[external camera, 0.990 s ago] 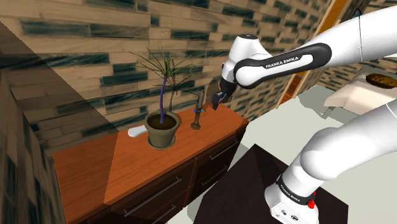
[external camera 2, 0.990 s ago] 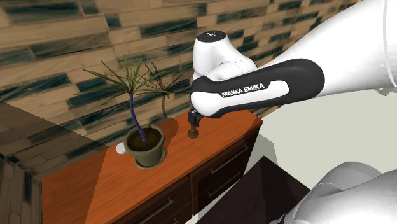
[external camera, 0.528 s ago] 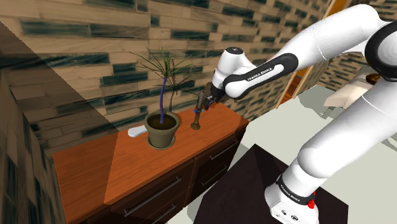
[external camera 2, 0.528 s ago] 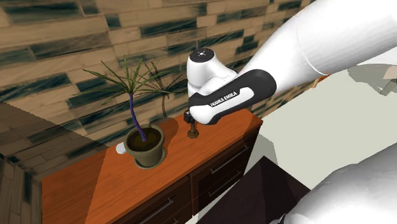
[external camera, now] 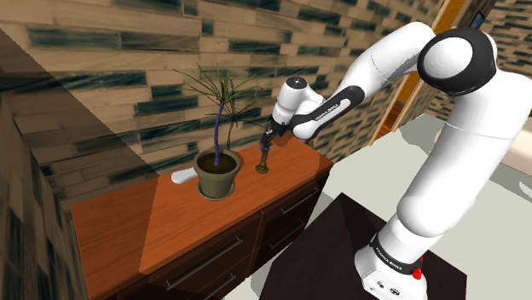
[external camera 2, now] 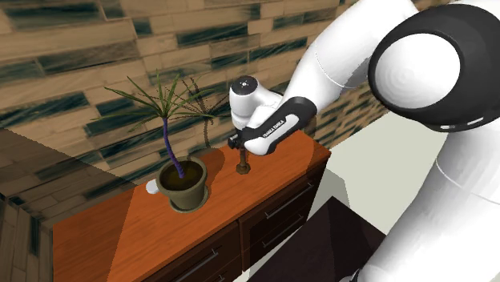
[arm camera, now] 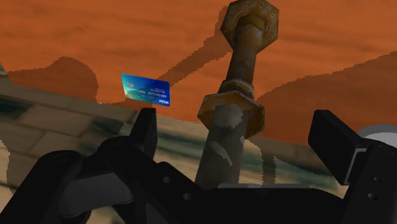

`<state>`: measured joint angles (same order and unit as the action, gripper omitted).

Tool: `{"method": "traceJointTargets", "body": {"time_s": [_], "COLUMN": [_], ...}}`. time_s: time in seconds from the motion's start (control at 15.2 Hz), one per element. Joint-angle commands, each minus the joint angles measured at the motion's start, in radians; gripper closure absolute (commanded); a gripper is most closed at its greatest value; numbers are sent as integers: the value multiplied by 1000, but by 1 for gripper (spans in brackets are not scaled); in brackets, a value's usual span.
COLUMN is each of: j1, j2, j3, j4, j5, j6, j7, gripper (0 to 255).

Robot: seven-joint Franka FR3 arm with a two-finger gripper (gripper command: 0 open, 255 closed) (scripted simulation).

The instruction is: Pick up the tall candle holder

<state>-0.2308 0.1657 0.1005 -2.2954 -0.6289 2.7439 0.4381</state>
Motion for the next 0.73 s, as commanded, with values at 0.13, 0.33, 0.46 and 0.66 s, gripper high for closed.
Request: {"method": "traceJointTargets", "body": {"time_s": [0.13,0.33,0.46,0.66], "j1": [22,36,46,50], "j2": [92,127,151,157], "j3": [-44,-64,-80,-83], "j4": [56,62,67,68], "j5": [-111,-156,-186,-194], "j6": [46,72,89,92], "j7": [102,147,177,186], "gripper": [0,0,0,255]}}
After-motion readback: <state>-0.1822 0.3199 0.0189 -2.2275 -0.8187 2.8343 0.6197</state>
